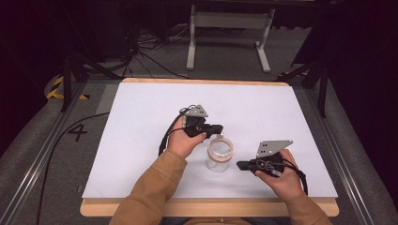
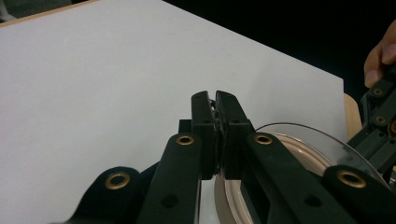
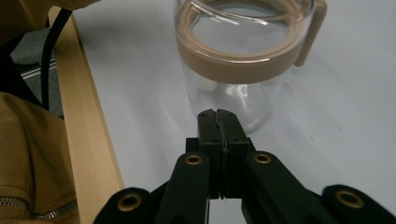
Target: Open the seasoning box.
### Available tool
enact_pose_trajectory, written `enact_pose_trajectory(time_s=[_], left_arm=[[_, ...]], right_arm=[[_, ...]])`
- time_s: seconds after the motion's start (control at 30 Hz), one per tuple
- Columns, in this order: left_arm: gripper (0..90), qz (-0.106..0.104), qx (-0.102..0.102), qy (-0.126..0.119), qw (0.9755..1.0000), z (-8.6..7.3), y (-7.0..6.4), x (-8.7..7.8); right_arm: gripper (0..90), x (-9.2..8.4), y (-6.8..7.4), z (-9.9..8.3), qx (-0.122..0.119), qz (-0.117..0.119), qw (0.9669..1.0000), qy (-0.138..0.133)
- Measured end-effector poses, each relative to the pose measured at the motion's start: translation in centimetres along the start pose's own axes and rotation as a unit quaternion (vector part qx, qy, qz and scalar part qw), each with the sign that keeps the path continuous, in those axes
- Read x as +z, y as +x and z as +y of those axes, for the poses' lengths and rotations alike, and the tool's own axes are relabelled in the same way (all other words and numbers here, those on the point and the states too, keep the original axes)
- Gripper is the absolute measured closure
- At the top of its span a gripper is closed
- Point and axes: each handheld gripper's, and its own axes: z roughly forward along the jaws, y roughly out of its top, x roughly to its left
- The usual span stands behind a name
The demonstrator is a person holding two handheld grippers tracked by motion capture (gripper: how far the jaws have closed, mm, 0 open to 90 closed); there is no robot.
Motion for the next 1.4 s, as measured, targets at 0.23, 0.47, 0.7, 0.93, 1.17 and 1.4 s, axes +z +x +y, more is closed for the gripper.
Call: enact_pose_trajectory(time_s=[0.23,0.47,0.7,0.93,1.17,1.4], left_arm=[[89.9,0.002,-0.006,0.002,1.0000,0.0,0.0,0.1],[89.9,0.001,-0.008,0.000,1.0000,0.0,0.0,0.1],[89.8,-0.003,-0.005,-0.002,1.0000,-0.1,0.2,0.2],[89.8,-0.010,-0.009,-0.004,0.9999,-0.2,0.3,0.1],[88.2,-0.007,-0.003,-0.003,1.0000,-0.2,0.3,0.1],[82.6,0.012,-0.002,-0.013,0.9998,-0.1,0.5,-1.1]], right_arm=[[90.0,0.3,0.5,0.8,-0.002,0.008,0.9998,-0.016],[90.0,0.6,0.5,1.4,0.007,0.012,0.9994,-0.033],[90.0,0.7,0.2,1.6,0.020,0.030,0.9972,-0.065],[90.0,1.5,-0.9,0.9,0.039,0.062,0.9910,-0.112],[90.0,1.5,-1.3,0.6,0.049,0.074,0.9869,-0.134],[90.0,1.6,-1.3,0.7,0.046,0.081,0.9863,-0.136]])
